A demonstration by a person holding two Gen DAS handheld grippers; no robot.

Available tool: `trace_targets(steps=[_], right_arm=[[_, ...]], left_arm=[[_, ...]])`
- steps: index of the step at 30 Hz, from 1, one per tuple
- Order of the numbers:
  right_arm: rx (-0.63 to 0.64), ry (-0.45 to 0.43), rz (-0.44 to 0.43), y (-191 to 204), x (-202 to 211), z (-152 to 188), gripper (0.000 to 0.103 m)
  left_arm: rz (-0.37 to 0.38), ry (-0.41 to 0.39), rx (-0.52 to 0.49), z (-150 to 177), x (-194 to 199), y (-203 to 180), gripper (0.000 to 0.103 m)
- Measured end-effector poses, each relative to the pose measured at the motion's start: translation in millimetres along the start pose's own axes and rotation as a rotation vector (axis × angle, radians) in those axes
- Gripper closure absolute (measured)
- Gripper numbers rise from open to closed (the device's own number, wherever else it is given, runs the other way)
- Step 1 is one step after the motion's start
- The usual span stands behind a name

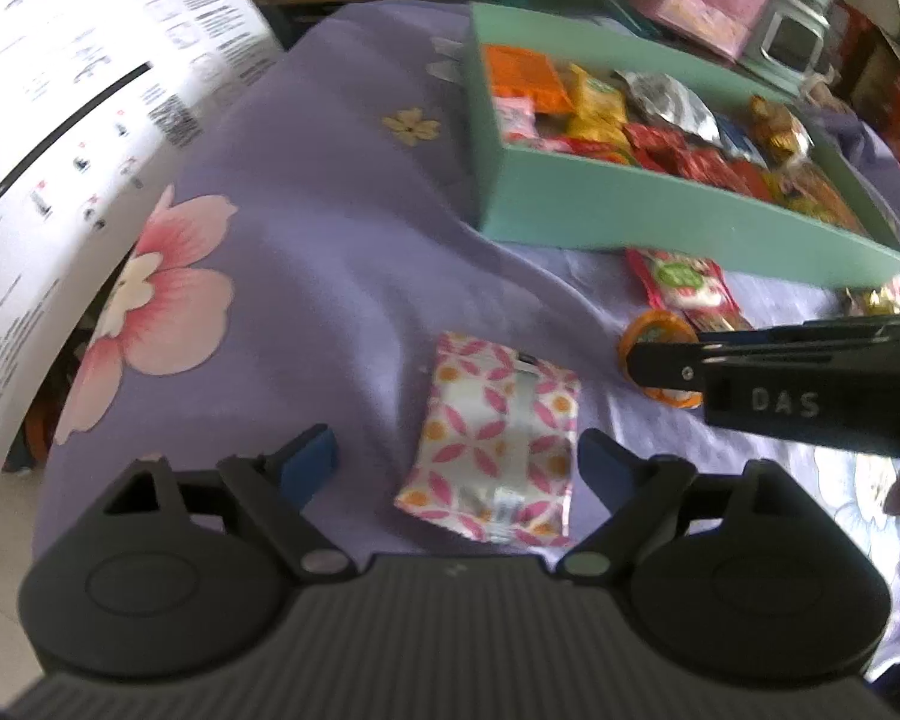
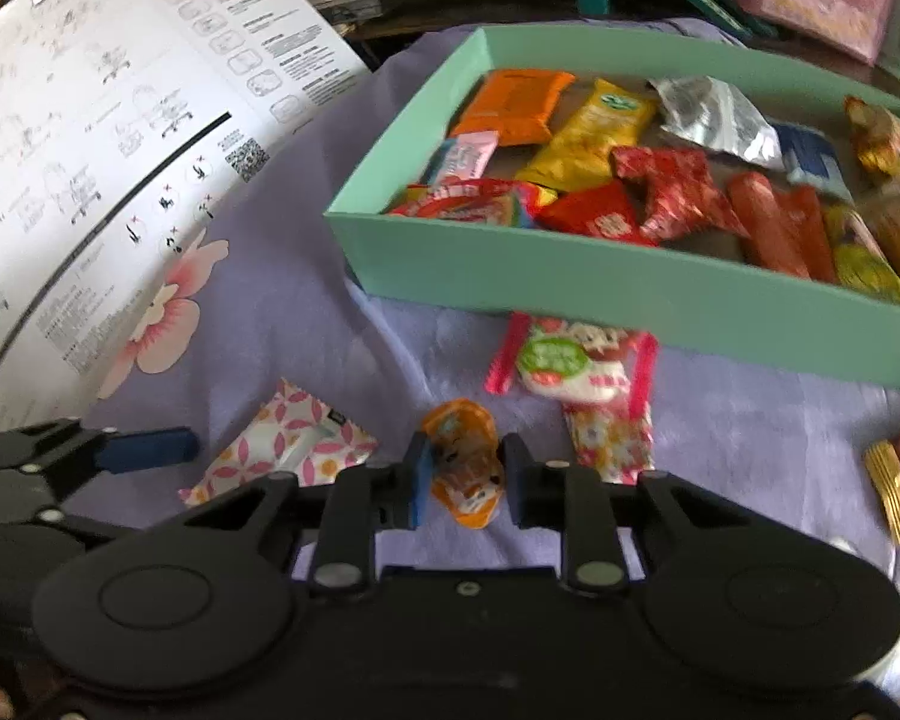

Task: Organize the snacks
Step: 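Grasp pink floral pack with left tool while right tool grasps orange jelly candy, then carry pink pack into tray with left tool while right tool drops orange candy there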

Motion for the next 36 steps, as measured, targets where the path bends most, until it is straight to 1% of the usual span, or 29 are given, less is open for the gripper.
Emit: trace_targets(steps=[2,3,4,7,12,16,19,25,29,32,36], right_arm=[[-0.021,-0.004,-0.006,-6.2,7.1,6.1,0.080],[-0.036,-0.004,-0.011,-10.4,10.6,9.2,0.080],[-0.054,-0.004,-0.017,-14.1,13.6,11.6,0.080],[-0.111,-0.011,-0.037,-27.7,23.7,17.8,0.080],[-0.181,-0.053,-0.068,-46.4,43.4,21.3,0.080],[-0.213,-0.097,-0.086,-58.0,61.1,21.2,0.080],[-0.235,-0.139,-0.095,-68.1,75.3,14.4,0.080],[-0.299,-0.258,-0.088,-98.2,112.7,-12.9,0.080],[-0.328,-0.307,-0.089,-114.9,128.2,-31.6,0.080],[-0.344,-0.310,-0.095,-125.6,129.0,-44.7,0.080],[-0.358,-0.286,-0.100,-133.3,119.8,-55.8,0.080]], left_arm=[[0.004,-0.001,-0.029,-0.3,-1.1,-6.7,0.018],[-0.002,-0.009,-0.041,-0.4,-0.4,-10.0,0.031],[-0.017,-0.016,-0.053,-0.6,0.5,-12.8,0.048],[-0.035,-0.013,-0.059,-1.5,1.8,-16.1,0.052],[-0.009,-0.002,-0.001,-1.4,10.2,-12.3,0.053],[0.000,-0.031,0.012,-6.8,26.6,-15.4,0.053],[0.015,-0.065,0.001,-18.2,43.0,-25.1,0.053],[0.038,-0.152,-0.058,-61.7,70.1,-59.3,0.053],[0.033,-0.209,-0.094,-96.3,79.8,-83.4,0.053],[0.042,-0.226,-0.088,-122.1,80.6,-92.6,0.053],[0.022,-0.237,-0.084,-152.4,74.8,-91.8,0.053]])
Point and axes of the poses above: each gripper's, at about its wrist camera, not at the fingertips, and x roughly against the way its jaws point, y to its left, z to its underside, the point moved 6 cm from there along -x, roughly the way its jaws point, and after that the axes turned 10 degrees about y, right-handed, at the moved point
